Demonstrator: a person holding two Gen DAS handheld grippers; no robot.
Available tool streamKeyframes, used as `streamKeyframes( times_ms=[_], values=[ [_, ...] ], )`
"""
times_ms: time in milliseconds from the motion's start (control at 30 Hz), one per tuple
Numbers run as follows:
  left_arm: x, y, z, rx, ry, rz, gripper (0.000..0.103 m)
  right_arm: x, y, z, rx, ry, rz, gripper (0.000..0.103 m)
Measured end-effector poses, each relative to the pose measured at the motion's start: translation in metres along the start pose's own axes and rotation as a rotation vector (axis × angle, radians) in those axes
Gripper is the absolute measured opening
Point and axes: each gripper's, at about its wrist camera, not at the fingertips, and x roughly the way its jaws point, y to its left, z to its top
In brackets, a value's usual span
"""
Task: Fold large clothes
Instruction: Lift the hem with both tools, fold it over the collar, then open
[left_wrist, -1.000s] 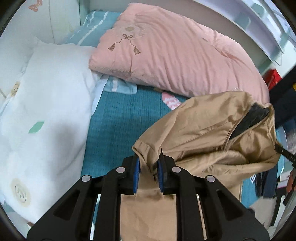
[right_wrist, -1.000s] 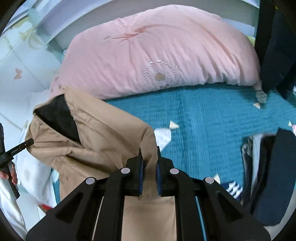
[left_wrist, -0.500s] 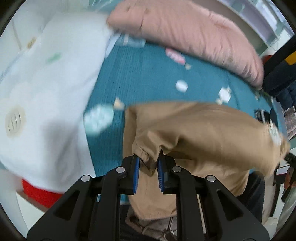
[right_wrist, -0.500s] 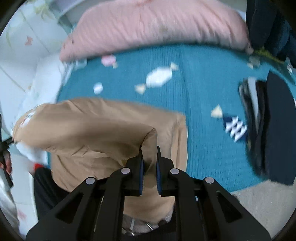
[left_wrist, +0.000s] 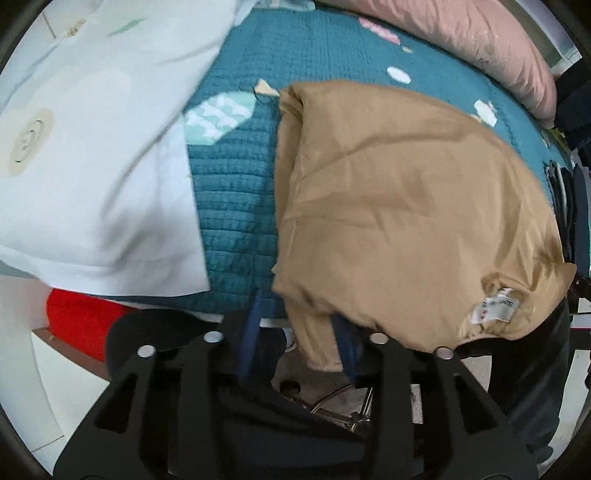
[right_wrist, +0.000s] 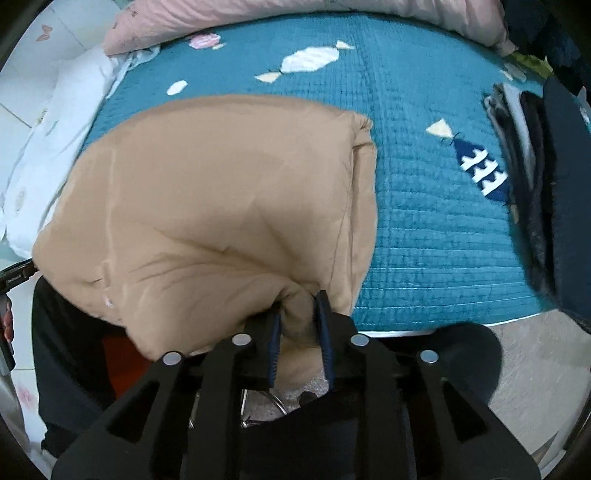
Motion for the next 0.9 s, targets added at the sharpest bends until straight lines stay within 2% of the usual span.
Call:
streamKeyframes(
  times_ms=[67,133,333,433,533,567,600,633,667,733,800,867,900],
  values=[
    [-0.015,0.002,-0.007,0.014,-0.020,0.010,0.040,-0.014,0.000,-0.001,0.000,-0.018,-0.011,0.028],
    [-0.033,0.001,-0.011,0.026,-0.047,0.023,0.040,-0.024,-0.002,-0.001,0.022,-0.030,-0.042,0.042],
    [-0.069,-0.017,-0.003,0.064,-0.134,-0.006,0.040,-0.059,-0.003,-0.003,0.046,-0.089,-0.050,0.043],
    [-0.066,-0.029,0.006,0.077,-0.141,0.004,0.040,-0.077,-0.001,-0.004,0.061,-0.129,-0.025,0.043],
    [-0.049,-0.041,0.014,0.080,-0.125,-0.048,0.040,-0.076,0.005,0.003,0.062,-0.148,0.008,0.043],
    [-0.043,-0.043,0.015,0.078,-0.115,-0.047,0.040,-0.066,0.009,0.008,0.056,-0.128,0.003,0.042],
    [-0.032,-0.046,0.016,0.077,-0.098,-0.045,0.040,-0.057,0.010,0.011,0.059,-0.114,0.001,0.033],
    [-0.019,-0.049,0.017,0.070,-0.073,-0.047,0.040,-0.041,0.011,0.015,0.076,-0.085,0.014,0.019],
    [-0.006,-0.050,0.016,0.056,-0.042,-0.052,0.040,-0.025,0.011,0.017,0.093,-0.048,0.035,0.014],
    [0.021,-0.049,0.010,0.024,0.031,-0.057,0.039,0.004,0.010,0.017,0.125,0.033,0.029,0.010],
    [0.049,-0.046,0.001,0.020,0.102,-0.049,0.039,0.040,0.004,0.008,0.154,0.122,-0.015,0.007],
    [0.077,-0.041,-0.007,-0.006,0.153,-0.030,0.038,0.079,-0.010,-0.006,0.248,0.208,-0.006,0.003],
    [0.084,-0.040,-0.009,-0.022,0.153,-0.036,0.038,0.092,-0.013,-0.011,0.282,0.230,0.003,0.002]
  ],
)
